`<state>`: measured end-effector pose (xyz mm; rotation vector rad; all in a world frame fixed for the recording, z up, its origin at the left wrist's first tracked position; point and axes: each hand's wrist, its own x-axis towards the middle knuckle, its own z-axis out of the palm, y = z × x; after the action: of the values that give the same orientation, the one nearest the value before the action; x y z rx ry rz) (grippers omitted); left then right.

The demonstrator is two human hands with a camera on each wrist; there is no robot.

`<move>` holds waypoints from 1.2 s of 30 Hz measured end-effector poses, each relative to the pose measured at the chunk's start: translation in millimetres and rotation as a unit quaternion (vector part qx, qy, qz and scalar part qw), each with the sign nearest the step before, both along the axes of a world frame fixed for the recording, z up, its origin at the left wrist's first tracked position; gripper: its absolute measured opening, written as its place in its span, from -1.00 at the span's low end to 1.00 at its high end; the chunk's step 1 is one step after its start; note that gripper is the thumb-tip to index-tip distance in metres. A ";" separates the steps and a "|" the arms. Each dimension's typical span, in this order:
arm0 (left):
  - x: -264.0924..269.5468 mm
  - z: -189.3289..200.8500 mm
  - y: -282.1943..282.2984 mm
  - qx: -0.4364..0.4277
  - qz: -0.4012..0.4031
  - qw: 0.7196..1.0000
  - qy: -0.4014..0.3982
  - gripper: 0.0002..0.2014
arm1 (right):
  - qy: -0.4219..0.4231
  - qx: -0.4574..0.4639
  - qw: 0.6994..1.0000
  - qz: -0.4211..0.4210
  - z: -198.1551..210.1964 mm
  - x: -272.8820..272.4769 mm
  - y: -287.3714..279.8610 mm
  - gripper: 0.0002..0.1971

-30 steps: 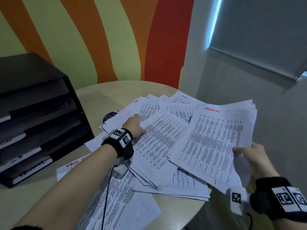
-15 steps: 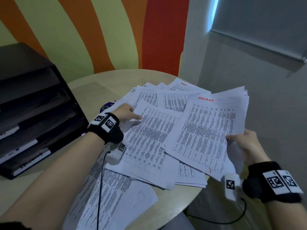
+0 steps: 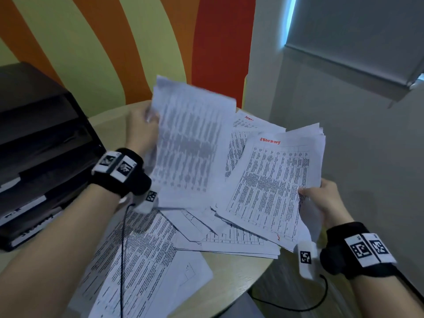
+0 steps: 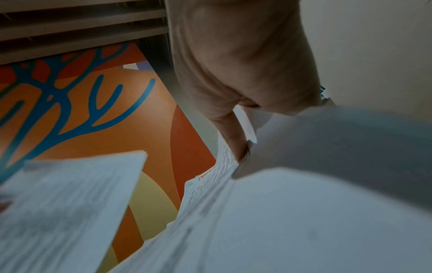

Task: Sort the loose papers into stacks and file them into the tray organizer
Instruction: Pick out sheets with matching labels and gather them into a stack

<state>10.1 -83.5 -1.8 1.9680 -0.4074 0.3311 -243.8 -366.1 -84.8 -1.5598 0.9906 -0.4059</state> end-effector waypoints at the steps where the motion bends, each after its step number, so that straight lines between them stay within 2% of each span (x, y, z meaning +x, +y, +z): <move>1: 2.5 13.1 5.2 -0.030 -0.004 0.999 -0.030 -0.84 | -0.001 0.001 1.000 -0.002 -0.7 0.2 0.2 -0.76; 4: 7.9 48.7 21.0 -0.160 -0.055 0.984 -0.054 -0.83 | -0.017 0.003 1.000 -0.008 0.2 0.8 1.0 -0.77; 7: 16.0 62.1 28.9 -0.208 -0.064 0.976 -0.020 -0.78 | -0.041 0.003 0.999 -0.004 3.5 2.3 2.8 -0.82; 9: 16.4 55.7 22.5 -0.182 -0.065 0.981 0.027 -0.77 | -0.060 0.012 0.998 0.003 5.9 4.2 6.7 -0.82; 13: -7.3 10.9 -14.2 -0.029 -0.071 0.990 0.120 -0.87 | -0.123 0.041 0.991 0.043 18.0 6.1 20.1 -0.75; 14: -14.9 -1.6 -23.7 -0.007 -0.080 0.985 0.152 -0.84 | -0.137 0.053 0.987 0.059 21.7 6.4 24.1 -0.74; 17: -36.4 -29.4 -51.7 0.025 -0.102 0.967 0.234 -0.58 | -0.171 0.073 0.979 0.081 24.9 10.8 37.0 -0.71; 18: -44.3 -33.8 -60.1 0.031 -0.101 0.962 0.251 -0.52 | -0.190 0.087 0.975 0.081 24.2 13.0 41.3 -0.73; 20: -52.7 -43.8 -73.6 0.014 -0.102 0.957 0.272 -0.54 | -0.197 0.114 0.970 0.083 22.3 15.5 46.2 -0.74; 22: -60.4 -46.8 -79.9 -0.020 -0.089 0.949 0.301 -0.58 | -0.185 0.144 0.968 0.089 21.6 17.0 48.4 -0.44; 23: -61.8 -48.8 -81.3 -0.036 -0.088 0.942 0.321 -0.57 | -0.170 0.122 0.972 0.103 20.7 17.5 47.7 -0.36; 24: -62.3 -52.3 -83.1 -0.058 -0.098 0.935 0.335 -0.56 | -0.154 0.081 0.976 0.129 19.8 18.3 46.5 -0.43; 25: -65.9 -52.9 -84.6 -0.084 -0.115 0.929 0.343 -0.55 | -0.135 0.029 0.979 0.148 18.9 19.9 46.1 -0.62; 26: -70.6 -50.8 -85.0 -0.104 -0.135 0.925 0.341 -0.58 | -0.115 -0.015 0.979 0.166 20.7 19.1 46.0 -0.73; 27: -77.6 -43.5 -84.3 -0.123 -0.153 0.921 0.336 -0.58 | -0.104 -0.051 0.976 0.183 21.0 18.9 44.9 -0.66; 29: -84.1 -26.8 -82.1 -0.146 -0.171 0.936 0.272 -0.68 | -0.133 -0.109 0.966 0.192 33.6 16.2 49.2 -0.56; 32: -81.6 5.2 -77.4 -0.118 -0.159 0.976 0.094 -0.67 | -0.247 -0.236 0.928 0.147 62.0 9.4 60.4 -0.49; 35: -80.6 36.3 -77.6 -0.194 -0.170 0.966 -0.018 -0.79 | -0.366 -0.276 0.880 0.128 85.6 4.1 68.5 -0.57; 36: -81.3 43.4 -77.2 -0.217 -0.172 0.960 -0.045 -0.76 | -0.386 -0.288 0.867 0.126 90.4 4.4 69.1 -0.62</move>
<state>-71.2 -160.7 41.5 1.4260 -0.6654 0.2595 -239.4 -296.9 5.6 -1.7762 0.0195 -1.1069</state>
